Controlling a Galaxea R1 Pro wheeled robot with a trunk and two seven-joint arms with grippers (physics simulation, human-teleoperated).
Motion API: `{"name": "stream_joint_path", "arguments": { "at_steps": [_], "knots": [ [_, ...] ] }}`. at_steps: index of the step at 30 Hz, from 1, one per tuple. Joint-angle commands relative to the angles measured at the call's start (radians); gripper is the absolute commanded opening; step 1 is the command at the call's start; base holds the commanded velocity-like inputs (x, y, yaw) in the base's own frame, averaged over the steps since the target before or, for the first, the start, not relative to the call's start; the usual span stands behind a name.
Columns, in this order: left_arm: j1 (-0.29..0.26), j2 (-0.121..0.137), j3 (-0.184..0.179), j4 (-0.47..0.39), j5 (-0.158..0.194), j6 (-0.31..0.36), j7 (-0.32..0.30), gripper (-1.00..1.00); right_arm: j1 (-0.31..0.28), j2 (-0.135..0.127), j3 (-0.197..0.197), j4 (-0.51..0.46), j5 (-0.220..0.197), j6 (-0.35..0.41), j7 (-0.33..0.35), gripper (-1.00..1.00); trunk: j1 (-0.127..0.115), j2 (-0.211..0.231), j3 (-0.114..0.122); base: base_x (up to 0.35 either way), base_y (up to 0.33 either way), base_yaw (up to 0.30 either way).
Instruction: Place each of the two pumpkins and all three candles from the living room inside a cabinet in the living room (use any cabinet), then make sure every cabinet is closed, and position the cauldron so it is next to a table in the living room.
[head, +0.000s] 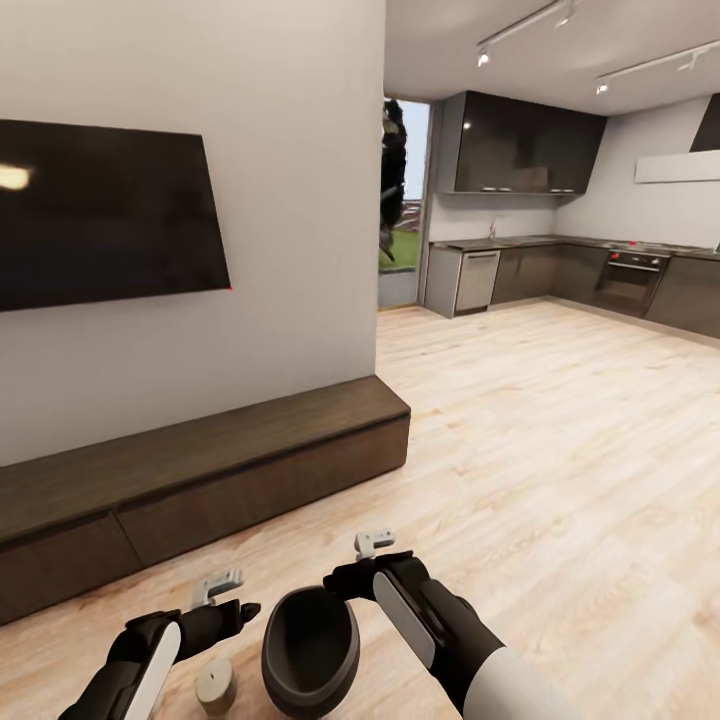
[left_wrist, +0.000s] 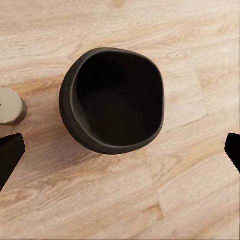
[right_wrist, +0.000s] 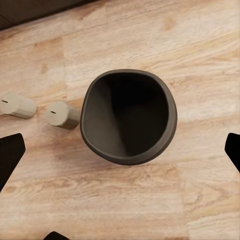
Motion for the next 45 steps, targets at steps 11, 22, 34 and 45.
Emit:
{"name": "stream_joint_path", "arguments": {
  "at_steps": [11,22,34,45],
  "knots": [
    [0.000,0.000,0.001,0.000,0.001,-0.002,0.000,1.00,-0.001,0.000,0.000,0.004,0.001,0.006,-0.002,1.00,0.042,-0.077,-0.035,0.000,0.000,0.000],
    [0.000,0.000,0.001,0.003,0.002,-0.024,0.000,1.00,-0.001,0.000,0.003,0.010,0.001,0.004,-0.003,1.00,0.084,-0.154,-0.069,0.000,0.000,0.000],
    [0.000,-0.001,0.001,0.005,0.002,-0.031,0.000,1.00,-0.001,0.000,0.006,0.014,0.003,-0.006,-0.004,1.00,0.130,-0.238,-0.107,0.000,0.000,0.000],
    [0.000,0.000,0.001,0.005,0.002,-0.032,-0.002,1.00,0.001,0.000,0.008,0.011,0.008,-0.047,-0.004,1.00,0.173,-0.315,-0.141,0.000,0.000,0.002]
  ]
}}
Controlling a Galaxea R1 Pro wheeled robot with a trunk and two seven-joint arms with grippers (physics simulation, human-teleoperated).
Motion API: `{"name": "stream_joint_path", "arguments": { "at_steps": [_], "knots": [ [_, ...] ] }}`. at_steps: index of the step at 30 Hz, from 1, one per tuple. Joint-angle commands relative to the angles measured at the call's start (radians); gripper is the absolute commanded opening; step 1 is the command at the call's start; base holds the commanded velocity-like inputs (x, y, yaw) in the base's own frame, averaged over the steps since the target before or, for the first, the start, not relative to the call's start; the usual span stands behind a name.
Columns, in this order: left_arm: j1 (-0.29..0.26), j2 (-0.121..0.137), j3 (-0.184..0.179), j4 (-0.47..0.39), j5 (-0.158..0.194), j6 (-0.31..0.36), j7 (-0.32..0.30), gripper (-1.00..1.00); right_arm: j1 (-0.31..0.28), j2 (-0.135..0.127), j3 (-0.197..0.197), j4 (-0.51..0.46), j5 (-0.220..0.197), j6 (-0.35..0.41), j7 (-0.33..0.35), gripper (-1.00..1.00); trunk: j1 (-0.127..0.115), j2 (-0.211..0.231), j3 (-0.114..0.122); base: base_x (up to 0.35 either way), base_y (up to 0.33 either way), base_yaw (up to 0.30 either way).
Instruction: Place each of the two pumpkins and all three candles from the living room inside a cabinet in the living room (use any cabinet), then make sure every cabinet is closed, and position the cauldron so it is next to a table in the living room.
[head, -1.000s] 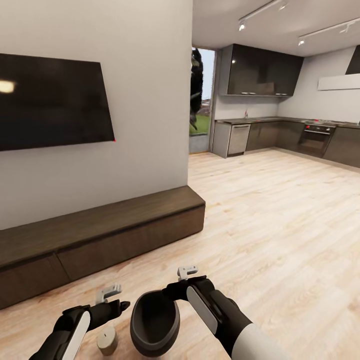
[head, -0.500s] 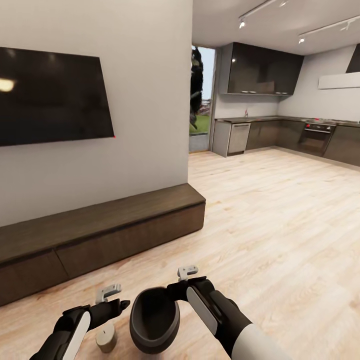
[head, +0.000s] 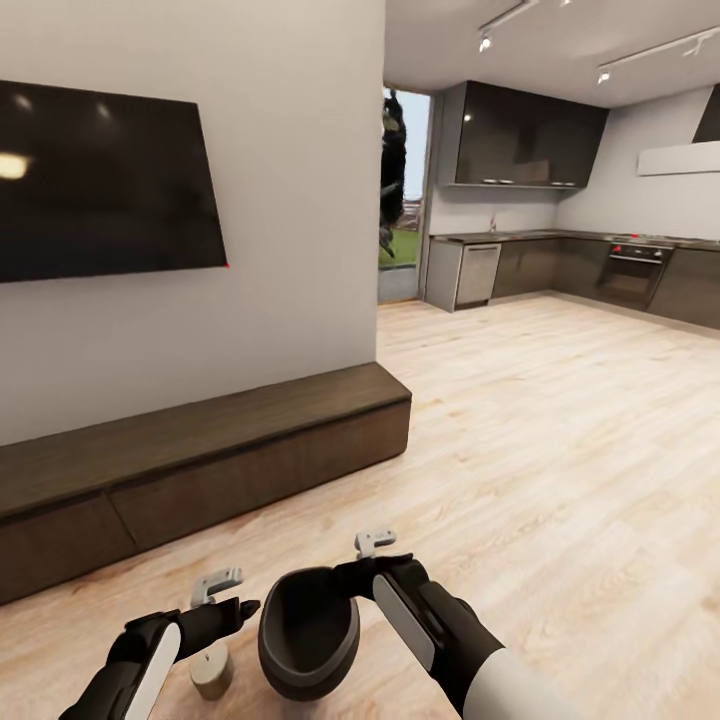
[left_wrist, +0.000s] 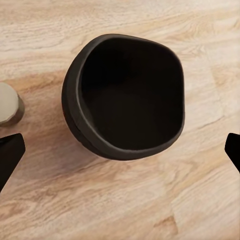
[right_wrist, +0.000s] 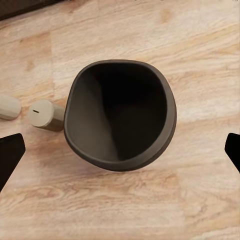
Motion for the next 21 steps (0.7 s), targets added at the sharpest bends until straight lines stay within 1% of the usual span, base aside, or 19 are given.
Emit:
{"name": "stream_joint_path", "arguments": {
  "at_steps": [1,5,8,21],
  "knots": [
    [0.000,0.000,0.000,0.000,0.000,0.000,0.000,1.00,0.000,0.000,0.000,0.000,0.000,-0.002,0.000,1.00,0.004,-0.007,-0.003,0.000,0.000,0.088],
    [0.000,0.000,0.000,0.000,0.000,0.000,0.000,1.00,0.000,0.000,0.000,-0.001,0.000,-0.004,0.000,1.00,0.019,-0.035,-0.016,0.000,0.000,0.212],
    [0.000,0.000,-0.001,0.000,0.000,0.000,0.000,1.00,0.000,0.000,0.000,-0.001,0.000,-0.004,0.001,1.00,0.031,-0.056,-0.025,0.000,0.000,0.114],
    [0.000,0.000,-0.001,0.000,0.003,0.001,-0.010,1.00,0.000,0.000,0.000,-0.001,0.004,-0.003,0.001,1.00,0.081,-0.147,-0.066,0.000,0.000,0.011]
  ]
}}
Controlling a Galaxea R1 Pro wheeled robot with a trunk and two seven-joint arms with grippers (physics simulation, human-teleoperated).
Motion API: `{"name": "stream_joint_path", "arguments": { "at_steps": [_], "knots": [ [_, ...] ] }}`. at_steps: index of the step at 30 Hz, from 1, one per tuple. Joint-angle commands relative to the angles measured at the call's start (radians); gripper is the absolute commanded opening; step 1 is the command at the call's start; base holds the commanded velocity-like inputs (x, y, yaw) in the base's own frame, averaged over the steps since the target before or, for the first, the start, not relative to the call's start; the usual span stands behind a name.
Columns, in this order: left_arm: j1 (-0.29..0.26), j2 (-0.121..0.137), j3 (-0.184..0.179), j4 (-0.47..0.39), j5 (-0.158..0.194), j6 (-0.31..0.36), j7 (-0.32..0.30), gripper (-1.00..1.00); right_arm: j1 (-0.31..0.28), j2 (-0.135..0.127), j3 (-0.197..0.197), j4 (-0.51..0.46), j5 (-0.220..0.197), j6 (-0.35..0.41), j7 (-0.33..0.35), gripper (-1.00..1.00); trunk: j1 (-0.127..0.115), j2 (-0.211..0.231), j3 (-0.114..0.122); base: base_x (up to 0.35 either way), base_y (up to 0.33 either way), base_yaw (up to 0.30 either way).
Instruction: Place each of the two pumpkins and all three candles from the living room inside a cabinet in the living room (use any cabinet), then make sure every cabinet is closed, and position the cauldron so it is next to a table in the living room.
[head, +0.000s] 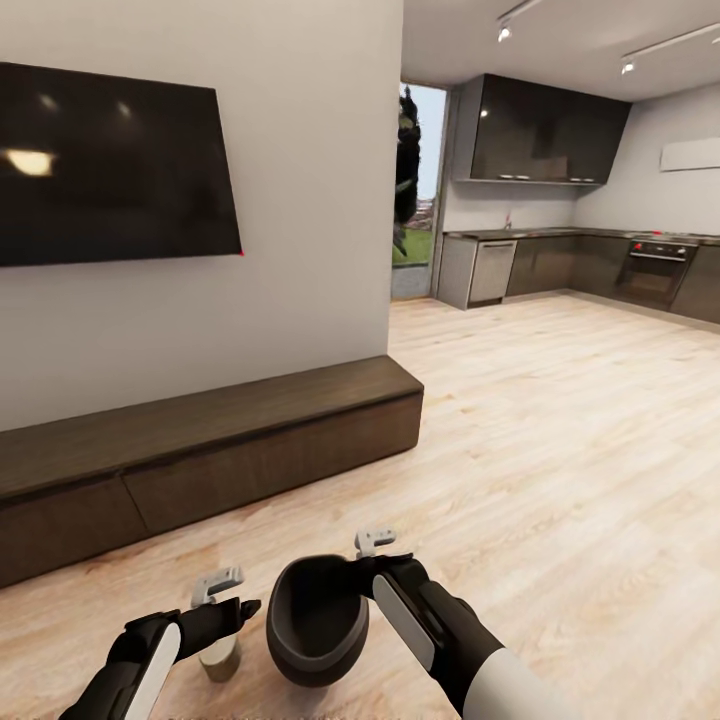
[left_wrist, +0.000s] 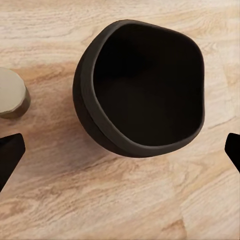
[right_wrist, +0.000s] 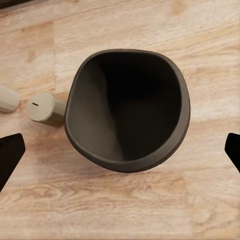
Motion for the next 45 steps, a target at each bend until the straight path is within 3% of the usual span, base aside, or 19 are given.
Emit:
{"name": "stream_joint_path", "arguments": {
  "at_steps": [1,6,9,13,36,41,45],
  "knots": [
    [0.000,0.002,0.002,-0.001,0.002,0.001,-0.004,1.00,0.000,0.000,-0.001,-0.001,0.001,0.001,-0.001,1.00,0.004,-0.007,-0.003,0.000,0.000,0.000],
    [0.000,0.008,0.009,-0.008,0.006,0.008,-0.042,1.00,-0.001,0.000,-0.001,-0.002,0.003,0.005,-0.037,1.00,0.023,-0.042,-0.019,0.000,0.000,0.000],
    [0.000,0.009,0.011,-0.016,0.007,0.011,-0.067,1.00,-0.001,0.000,-0.001,-0.002,-0.001,0.005,-0.130,1.00,0.035,-0.063,-0.028,0.000,0.000,0.000],
    [-0.001,0.009,0.011,-0.027,0.005,0.012,-0.075,1.00,-0.001,0.000,-0.001,-0.003,-0.007,0.004,-0.187,1.00,0.050,-0.091,-0.041,0.000,0.000,0.000],
    [-0.002,-0.003,-0.002,-0.055,0.003,0.002,-0.078,1.00,-0.001,0.000,-0.001,0.003,-0.001,-0.002,-0.203,1.00,0.138,-0.252,-0.113,0.000,0.000,0.000],
    [-0.002,-0.017,-0.002,-0.058,0.002,0.001,-0.073,1.00,-0.001,0.000,0.000,0.007,-0.003,-0.025,-0.202,1.00,0.157,-0.287,-0.129,0.000,0.000,0.000],
    [-0.002,-0.047,-0.003,-0.060,-0.001,0.002,-0.070,1.00,-0.001,0.000,0.000,0.012,-0.003,-0.042,-0.202,1.00,0.173,-0.315,-0.141,0.000,0.000,0.000]
  ]
}}
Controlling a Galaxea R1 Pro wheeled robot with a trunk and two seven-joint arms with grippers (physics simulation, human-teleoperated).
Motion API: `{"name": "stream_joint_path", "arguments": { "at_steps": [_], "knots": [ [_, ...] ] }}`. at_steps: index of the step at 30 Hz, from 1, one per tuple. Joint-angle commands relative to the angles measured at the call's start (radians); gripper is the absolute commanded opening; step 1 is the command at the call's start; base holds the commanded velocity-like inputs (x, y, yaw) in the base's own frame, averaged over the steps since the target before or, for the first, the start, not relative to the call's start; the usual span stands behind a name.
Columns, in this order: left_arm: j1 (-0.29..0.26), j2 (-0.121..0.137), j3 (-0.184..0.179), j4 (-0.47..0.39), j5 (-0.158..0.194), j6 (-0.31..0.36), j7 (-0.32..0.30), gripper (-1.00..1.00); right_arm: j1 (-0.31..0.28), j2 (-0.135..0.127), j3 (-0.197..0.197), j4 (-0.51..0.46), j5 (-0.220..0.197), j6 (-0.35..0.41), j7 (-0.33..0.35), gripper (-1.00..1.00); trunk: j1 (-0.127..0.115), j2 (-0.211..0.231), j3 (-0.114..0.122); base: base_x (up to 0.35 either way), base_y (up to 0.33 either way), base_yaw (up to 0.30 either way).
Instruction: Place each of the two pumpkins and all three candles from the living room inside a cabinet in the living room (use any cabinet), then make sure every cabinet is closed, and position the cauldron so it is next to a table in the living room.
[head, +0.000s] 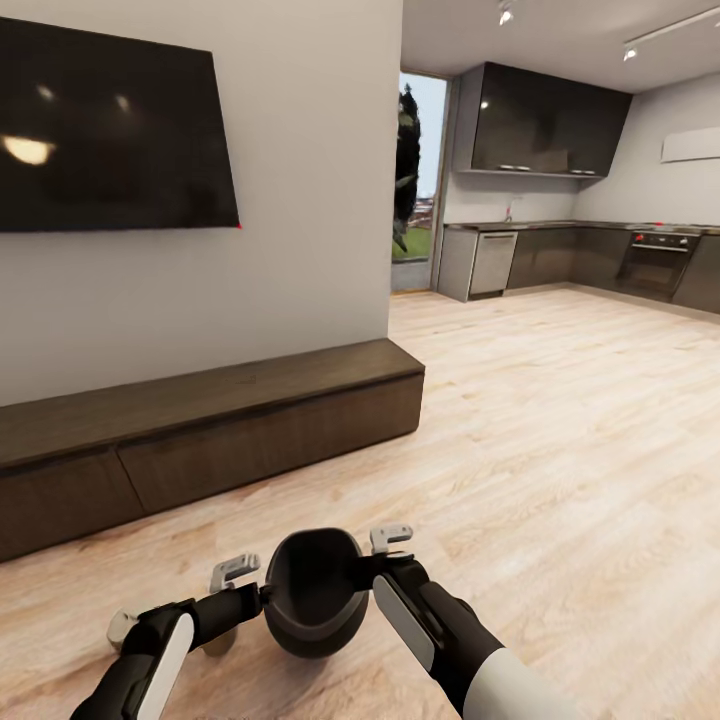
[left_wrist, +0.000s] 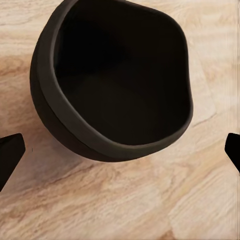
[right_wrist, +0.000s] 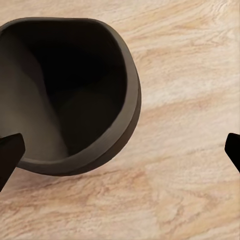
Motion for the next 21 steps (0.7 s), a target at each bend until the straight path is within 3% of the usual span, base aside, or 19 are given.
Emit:
{"name": "stream_joint_path", "arguments": {
  "at_steps": [1,8,12,21],
  "knots": [
    [0.000,-0.006,0.000,0.000,-0.001,0.000,0.000,1.00,0.000,0.000,0.000,0.000,0.000,-0.001,0.000,1.00,0.004,-0.007,-0.003,0.000,0.000,0.000],
    [0.000,-0.016,-0.003,-0.002,-0.002,-0.001,0.001,1.00,0.000,0.000,0.000,0.004,0.000,-0.004,0.001,1.00,0.004,-0.007,-0.003,0.000,0.000,0.000],
    [0.000,-0.015,-0.047,-0.002,-0.003,-0.001,0.002,1.00,0.000,0.000,0.000,0.014,0.001,-0.006,0.001,1.00,0.004,-0.007,-0.003,0.033,0.018,0.000],
    [0.000,-0.015,-0.063,-0.001,-0.004,-0.001,0.003,1.00,0.000,0.000,0.000,0.022,0.002,-0.007,0.001,1.00,0.004,-0.007,-0.003,0.070,0.034,0.000]
  ]
}}
